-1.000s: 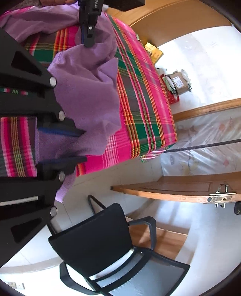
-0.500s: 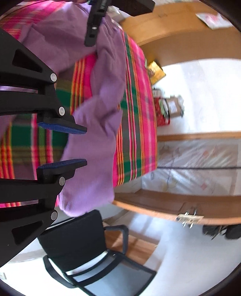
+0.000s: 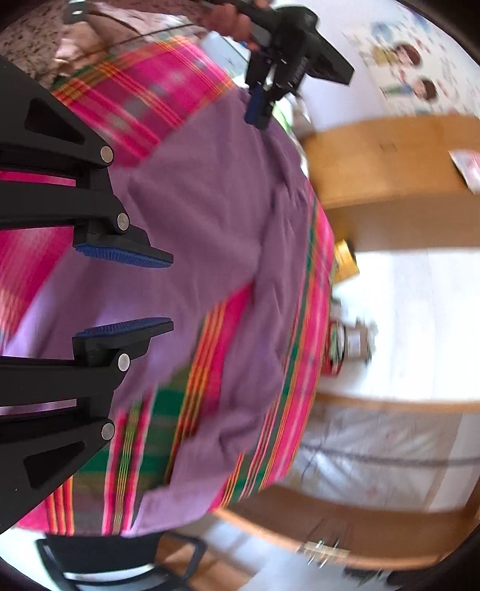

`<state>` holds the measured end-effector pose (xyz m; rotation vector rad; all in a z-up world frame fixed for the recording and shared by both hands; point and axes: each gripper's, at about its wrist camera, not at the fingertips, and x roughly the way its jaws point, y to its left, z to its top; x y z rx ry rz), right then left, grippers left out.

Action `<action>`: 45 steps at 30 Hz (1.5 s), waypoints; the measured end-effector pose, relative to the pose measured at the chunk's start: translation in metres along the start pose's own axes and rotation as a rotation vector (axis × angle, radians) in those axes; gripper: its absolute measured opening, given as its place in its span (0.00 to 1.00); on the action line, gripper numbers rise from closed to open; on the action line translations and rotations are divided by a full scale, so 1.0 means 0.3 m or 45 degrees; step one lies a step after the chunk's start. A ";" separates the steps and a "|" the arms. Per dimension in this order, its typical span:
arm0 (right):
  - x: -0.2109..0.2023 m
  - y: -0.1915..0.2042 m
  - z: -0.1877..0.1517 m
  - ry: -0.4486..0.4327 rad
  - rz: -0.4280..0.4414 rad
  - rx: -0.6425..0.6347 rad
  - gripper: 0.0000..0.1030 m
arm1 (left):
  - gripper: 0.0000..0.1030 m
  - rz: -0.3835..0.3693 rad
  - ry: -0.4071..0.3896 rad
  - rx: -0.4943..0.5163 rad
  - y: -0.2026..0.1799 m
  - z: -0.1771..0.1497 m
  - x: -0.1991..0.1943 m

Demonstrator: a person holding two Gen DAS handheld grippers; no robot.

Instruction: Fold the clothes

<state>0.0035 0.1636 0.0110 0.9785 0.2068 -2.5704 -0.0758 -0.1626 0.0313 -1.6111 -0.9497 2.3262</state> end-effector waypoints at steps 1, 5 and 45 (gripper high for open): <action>0.013 0.040 -0.003 0.003 0.014 -0.032 0.28 | 0.23 0.009 -0.005 -0.027 0.039 0.000 -0.012; 0.062 0.171 -0.012 0.002 0.040 -0.140 0.28 | 0.23 0.024 -0.021 -0.118 0.163 -0.019 -0.044; 0.335 0.450 0.000 0.171 0.039 -0.413 0.34 | 0.31 -0.012 -0.173 -0.418 0.503 0.061 -0.127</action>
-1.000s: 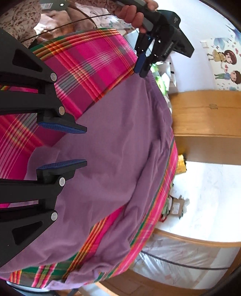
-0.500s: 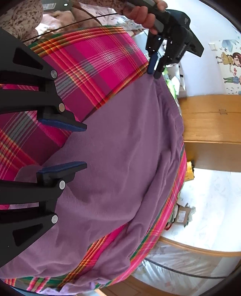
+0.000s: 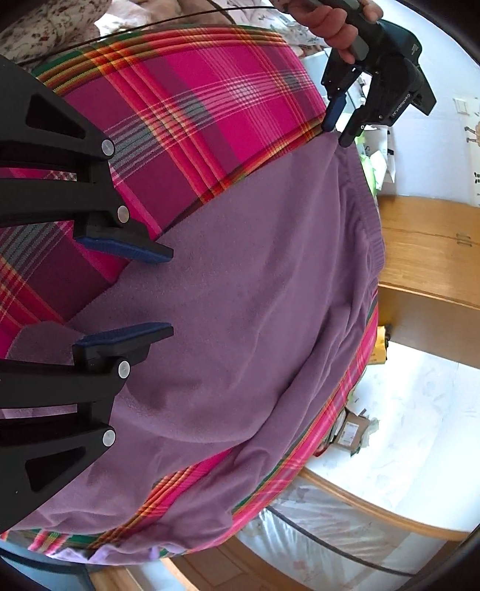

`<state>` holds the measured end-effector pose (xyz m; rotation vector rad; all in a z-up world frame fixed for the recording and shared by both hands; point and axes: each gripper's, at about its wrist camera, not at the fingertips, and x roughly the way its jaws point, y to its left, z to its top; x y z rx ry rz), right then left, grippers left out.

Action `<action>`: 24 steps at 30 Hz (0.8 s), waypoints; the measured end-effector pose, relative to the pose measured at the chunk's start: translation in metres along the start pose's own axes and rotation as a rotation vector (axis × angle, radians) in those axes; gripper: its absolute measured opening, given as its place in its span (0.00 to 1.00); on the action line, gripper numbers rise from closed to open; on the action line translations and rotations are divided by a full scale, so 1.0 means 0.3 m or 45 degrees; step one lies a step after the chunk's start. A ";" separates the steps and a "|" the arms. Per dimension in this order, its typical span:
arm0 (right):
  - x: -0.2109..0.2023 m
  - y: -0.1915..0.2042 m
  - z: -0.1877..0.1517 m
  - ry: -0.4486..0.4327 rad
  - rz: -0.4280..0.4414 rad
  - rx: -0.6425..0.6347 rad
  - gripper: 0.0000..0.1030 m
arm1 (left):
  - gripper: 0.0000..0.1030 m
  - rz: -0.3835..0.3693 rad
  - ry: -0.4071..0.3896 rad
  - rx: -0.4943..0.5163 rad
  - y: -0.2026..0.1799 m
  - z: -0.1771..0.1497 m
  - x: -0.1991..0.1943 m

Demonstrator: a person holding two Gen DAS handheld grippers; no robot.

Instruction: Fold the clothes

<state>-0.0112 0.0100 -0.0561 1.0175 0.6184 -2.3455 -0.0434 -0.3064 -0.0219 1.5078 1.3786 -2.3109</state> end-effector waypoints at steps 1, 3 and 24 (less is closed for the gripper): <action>0.000 -0.003 -0.001 0.000 0.002 0.002 0.34 | 0.32 -0.005 0.000 -0.003 -0.001 0.003 0.001; 0.001 -0.007 -0.001 0.002 0.003 0.010 0.39 | 0.32 0.000 0.000 0.003 -0.009 0.010 0.005; 0.001 -0.064 -0.032 -0.024 0.183 0.191 0.06 | 0.09 -0.169 -0.040 -0.064 -0.021 0.009 0.021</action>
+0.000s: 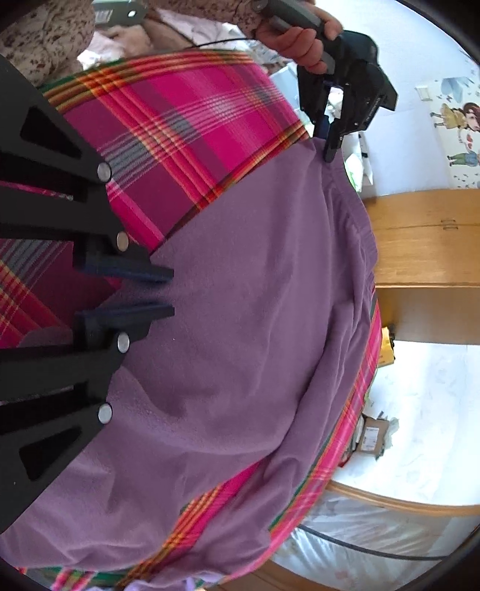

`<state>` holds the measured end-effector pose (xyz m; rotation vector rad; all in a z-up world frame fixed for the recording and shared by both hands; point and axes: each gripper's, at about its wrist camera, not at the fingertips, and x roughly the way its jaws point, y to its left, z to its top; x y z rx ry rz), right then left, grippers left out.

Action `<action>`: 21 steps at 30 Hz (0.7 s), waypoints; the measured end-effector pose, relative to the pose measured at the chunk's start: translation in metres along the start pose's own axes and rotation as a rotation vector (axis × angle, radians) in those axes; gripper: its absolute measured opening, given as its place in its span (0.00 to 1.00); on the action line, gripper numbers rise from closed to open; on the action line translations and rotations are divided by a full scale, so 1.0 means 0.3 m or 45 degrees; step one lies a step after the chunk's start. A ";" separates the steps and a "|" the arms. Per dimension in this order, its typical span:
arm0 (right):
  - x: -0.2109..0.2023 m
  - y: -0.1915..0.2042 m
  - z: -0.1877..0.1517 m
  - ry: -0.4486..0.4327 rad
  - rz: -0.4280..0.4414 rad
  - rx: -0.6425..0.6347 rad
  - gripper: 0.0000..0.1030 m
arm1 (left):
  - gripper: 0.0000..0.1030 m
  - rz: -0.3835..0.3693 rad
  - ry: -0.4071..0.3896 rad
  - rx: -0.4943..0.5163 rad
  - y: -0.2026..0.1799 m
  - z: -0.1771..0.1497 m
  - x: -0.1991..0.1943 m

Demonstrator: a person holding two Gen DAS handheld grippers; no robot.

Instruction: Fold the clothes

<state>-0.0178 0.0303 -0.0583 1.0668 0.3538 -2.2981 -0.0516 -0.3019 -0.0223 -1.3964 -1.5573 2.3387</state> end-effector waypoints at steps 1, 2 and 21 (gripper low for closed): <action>-0.002 -0.006 0.000 -0.001 0.011 0.017 0.06 | 0.08 -0.008 -0.004 -0.003 0.001 0.000 -0.005; -0.007 -0.012 -0.002 -0.004 0.022 0.038 0.05 | 0.08 -0.014 -0.008 -0.006 0.002 0.000 -0.010; -0.105 -0.026 -0.027 -0.068 -0.031 0.029 0.21 | 0.07 -0.011 -0.053 -0.009 0.000 -0.015 -0.050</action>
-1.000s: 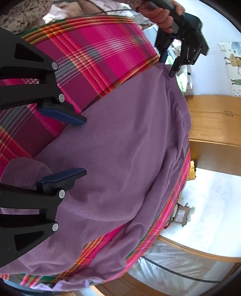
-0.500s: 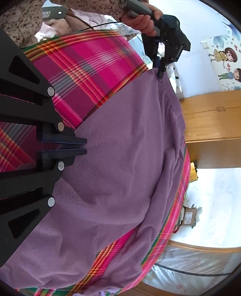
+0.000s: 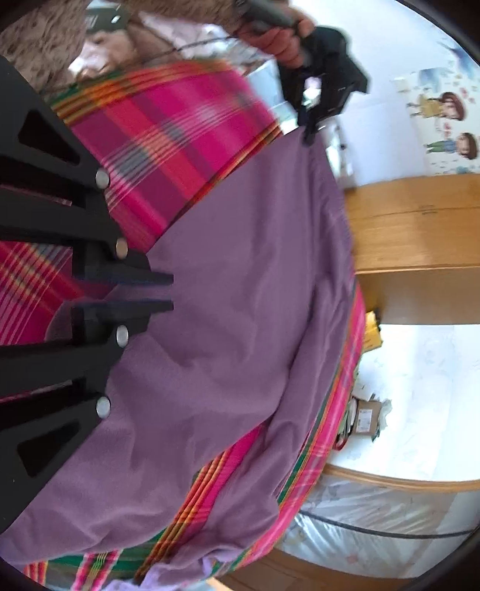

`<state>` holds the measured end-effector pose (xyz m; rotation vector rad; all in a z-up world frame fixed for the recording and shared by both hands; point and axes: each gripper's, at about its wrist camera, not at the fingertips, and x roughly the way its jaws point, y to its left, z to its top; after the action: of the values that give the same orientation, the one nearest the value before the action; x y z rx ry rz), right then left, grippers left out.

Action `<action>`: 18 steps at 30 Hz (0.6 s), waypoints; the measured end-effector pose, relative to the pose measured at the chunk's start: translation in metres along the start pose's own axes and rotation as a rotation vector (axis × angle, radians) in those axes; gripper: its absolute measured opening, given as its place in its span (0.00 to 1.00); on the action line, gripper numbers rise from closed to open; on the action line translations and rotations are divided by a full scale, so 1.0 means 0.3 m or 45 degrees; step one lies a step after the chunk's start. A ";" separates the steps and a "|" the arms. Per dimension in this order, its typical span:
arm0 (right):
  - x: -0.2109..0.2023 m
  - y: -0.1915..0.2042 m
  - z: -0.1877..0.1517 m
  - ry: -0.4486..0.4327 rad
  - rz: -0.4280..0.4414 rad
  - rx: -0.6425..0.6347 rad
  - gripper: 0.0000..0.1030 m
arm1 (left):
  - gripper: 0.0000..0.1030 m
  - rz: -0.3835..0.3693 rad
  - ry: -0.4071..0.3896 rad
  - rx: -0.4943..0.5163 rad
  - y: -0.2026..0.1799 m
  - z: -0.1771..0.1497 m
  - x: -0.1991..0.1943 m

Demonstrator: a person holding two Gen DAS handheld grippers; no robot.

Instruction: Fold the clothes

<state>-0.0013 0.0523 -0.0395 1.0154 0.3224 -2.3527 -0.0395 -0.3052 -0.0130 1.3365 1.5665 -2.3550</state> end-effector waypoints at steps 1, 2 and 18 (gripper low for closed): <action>0.005 0.009 -0.005 0.009 0.004 -0.020 0.27 | 0.07 0.001 0.000 0.000 0.001 0.003 0.000; 0.010 0.018 -0.011 0.017 0.008 -0.040 0.34 | 0.07 -0.003 -0.002 -0.007 0.004 0.004 0.000; 0.087 0.044 -0.008 0.083 0.037 -0.085 0.34 | 0.07 -0.023 -0.017 -0.014 -0.014 0.046 -0.011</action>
<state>-0.0070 0.0321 -0.0601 1.0591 0.4057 -2.2712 -0.0479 -0.3149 -0.0060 1.3071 1.5924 -2.3573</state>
